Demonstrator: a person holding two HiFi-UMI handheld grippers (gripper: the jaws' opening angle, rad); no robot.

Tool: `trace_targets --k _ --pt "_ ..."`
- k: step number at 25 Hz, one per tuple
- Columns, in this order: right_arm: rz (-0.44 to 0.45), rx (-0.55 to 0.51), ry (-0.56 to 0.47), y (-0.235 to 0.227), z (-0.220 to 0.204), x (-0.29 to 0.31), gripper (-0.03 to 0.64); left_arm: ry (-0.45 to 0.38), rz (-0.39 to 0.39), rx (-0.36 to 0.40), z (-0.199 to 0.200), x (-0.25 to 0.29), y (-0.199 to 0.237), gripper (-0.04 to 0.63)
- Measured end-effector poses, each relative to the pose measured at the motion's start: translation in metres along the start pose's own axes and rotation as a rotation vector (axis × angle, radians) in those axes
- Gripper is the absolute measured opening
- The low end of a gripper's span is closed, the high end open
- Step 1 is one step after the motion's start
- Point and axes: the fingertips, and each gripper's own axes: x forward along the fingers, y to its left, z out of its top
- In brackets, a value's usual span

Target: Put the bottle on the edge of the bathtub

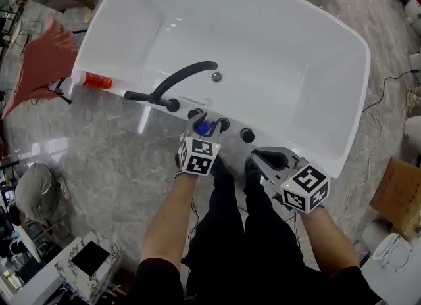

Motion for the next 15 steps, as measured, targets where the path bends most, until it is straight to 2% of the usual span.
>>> trace_targets --k 2,11,15 --pt "0.002 -0.004 0.001 0.001 -0.001 -0.001 0.012 -0.003 0.000 0.003 0.001 -0.001 0.001 0.150" --pt "0.003 -0.004 0.019 0.003 -0.010 -0.004 0.012 -0.007 0.001 0.028 0.016 0.007 0.004 0.142" --pt "0.002 -0.002 0.017 0.002 -0.010 -0.004 0.012 0.027 -0.019 0.030 0.018 0.015 0.003 0.144"
